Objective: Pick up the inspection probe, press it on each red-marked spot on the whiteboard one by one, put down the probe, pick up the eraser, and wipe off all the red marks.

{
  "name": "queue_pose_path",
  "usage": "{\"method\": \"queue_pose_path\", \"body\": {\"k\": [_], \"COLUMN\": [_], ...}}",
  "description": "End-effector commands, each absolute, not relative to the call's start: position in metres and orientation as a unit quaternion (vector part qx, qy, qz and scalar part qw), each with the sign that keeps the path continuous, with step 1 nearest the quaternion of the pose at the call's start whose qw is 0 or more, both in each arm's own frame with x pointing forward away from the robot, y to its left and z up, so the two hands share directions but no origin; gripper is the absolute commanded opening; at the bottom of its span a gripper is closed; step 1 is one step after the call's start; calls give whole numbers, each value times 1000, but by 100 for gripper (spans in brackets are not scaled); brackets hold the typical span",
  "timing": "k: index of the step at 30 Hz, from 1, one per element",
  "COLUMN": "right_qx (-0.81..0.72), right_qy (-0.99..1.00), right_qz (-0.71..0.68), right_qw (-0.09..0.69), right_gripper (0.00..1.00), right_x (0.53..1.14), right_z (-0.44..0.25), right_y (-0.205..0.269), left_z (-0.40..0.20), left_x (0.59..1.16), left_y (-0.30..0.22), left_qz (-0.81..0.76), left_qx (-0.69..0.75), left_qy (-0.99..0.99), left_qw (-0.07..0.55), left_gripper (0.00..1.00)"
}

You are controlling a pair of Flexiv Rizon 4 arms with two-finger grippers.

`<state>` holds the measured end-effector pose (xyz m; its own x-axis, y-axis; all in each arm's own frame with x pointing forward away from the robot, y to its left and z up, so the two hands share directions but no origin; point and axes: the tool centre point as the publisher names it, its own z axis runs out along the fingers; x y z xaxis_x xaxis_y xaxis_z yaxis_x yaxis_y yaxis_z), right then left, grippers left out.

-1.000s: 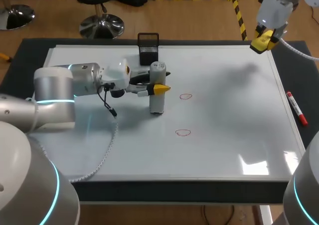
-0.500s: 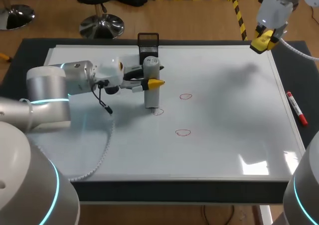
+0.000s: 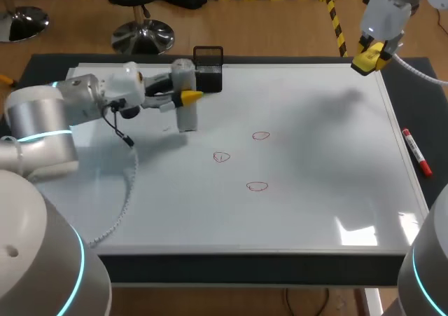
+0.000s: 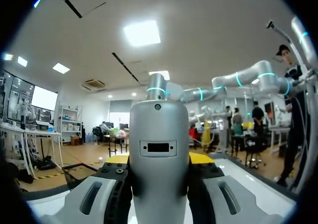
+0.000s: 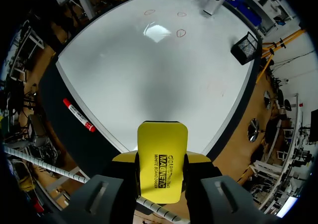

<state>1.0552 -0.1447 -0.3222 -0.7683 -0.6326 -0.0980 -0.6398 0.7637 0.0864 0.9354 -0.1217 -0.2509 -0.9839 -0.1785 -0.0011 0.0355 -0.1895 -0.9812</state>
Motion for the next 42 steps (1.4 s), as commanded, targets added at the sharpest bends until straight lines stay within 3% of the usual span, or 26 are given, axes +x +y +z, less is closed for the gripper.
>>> {"method": "queue_pose_path", "body": {"k": [1, 27, 42], "right_qx": [-340, -340, -340], "right_qy": [938, 938, 938], "right_qz": [56, 56, 56], "right_qw": [29, 29, 29], "right_gripper": [0, 0, 0], "right_x": [1056, 1056, 1056], "right_z": [-321, -321, -321], "right_y": [-145, -145, -145], "left_z": [-235, -248, -250], "left_x": [936, 1004, 1007], "left_y": [-95, 0, 5], "left_qz": [-759, -749, -748], "left_qx": [-74, -162, -169], "left_qy": [640, 619, 617], "left_qw": [95, 173, 174], "left_gripper": [0, 0, 0]}}
